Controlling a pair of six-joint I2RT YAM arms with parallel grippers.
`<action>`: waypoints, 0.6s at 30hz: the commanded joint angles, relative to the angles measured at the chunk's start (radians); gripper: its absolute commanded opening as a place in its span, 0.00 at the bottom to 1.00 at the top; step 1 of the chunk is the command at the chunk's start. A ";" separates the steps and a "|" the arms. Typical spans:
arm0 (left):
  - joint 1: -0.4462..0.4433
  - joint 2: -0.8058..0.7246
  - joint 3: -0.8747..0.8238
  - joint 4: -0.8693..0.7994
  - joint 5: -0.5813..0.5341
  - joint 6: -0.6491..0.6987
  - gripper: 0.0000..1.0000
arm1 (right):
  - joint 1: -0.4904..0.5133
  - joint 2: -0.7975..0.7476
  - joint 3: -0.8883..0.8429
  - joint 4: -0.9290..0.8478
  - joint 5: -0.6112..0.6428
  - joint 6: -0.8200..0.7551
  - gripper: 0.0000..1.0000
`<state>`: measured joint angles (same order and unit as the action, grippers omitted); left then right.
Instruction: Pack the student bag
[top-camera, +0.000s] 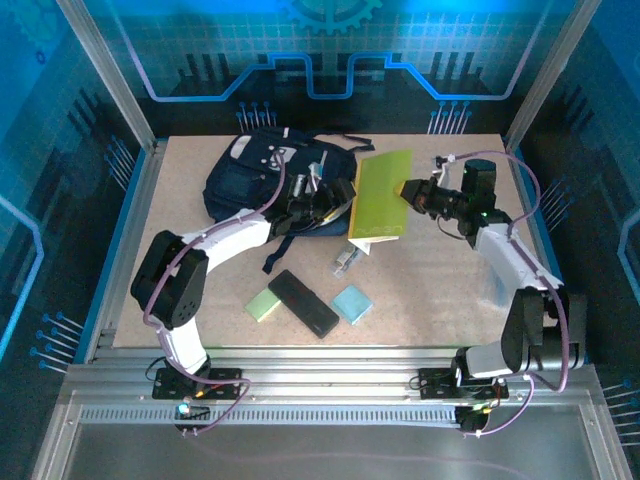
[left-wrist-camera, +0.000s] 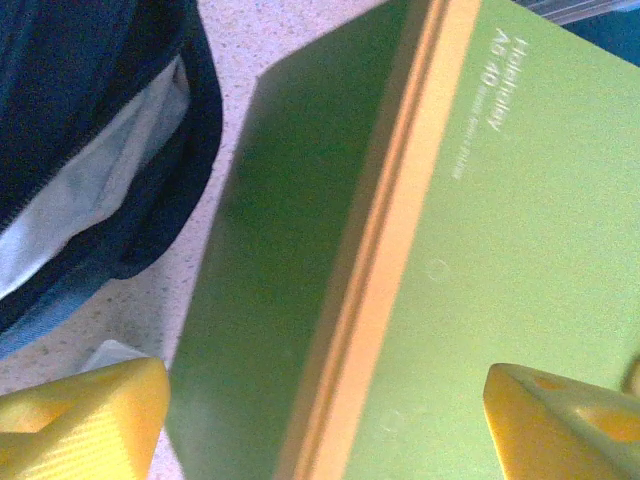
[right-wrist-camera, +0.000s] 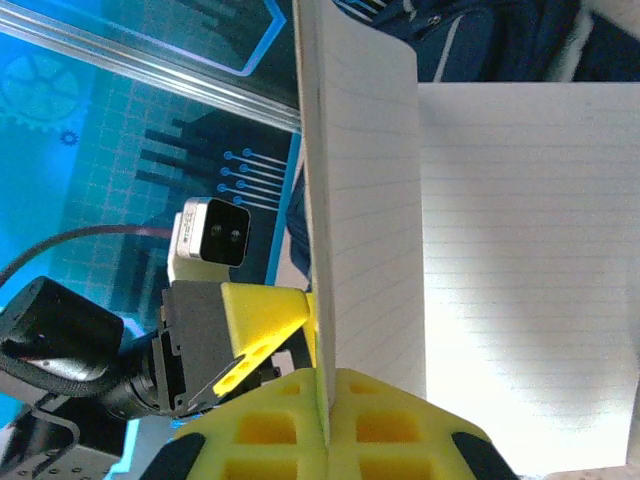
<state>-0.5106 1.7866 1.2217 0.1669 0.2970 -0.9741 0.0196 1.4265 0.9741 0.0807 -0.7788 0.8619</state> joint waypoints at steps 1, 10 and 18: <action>-0.009 -0.019 -0.045 0.118 0.023 -0.069 0.83 | 0.021 0.050 0.011 0.245 -0.075 0.118 0.00; -0.022 0.053 -0.065 0.302 0.072 -0.152 0.81 | 0.064 0.203 -0.007 0.409 -0.120 0.217 0.00; -0.022 0.015 -0.097 0.361 0.074 -0.132 0.26 | 0.071 0.311 -0.013 0.335 -0.083 0.156 0.00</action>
<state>-0.5159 1.8347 1.1290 0.3958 0.3298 -1.1027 0.0643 1.7042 0.9703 0.4305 -0.8349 1.0538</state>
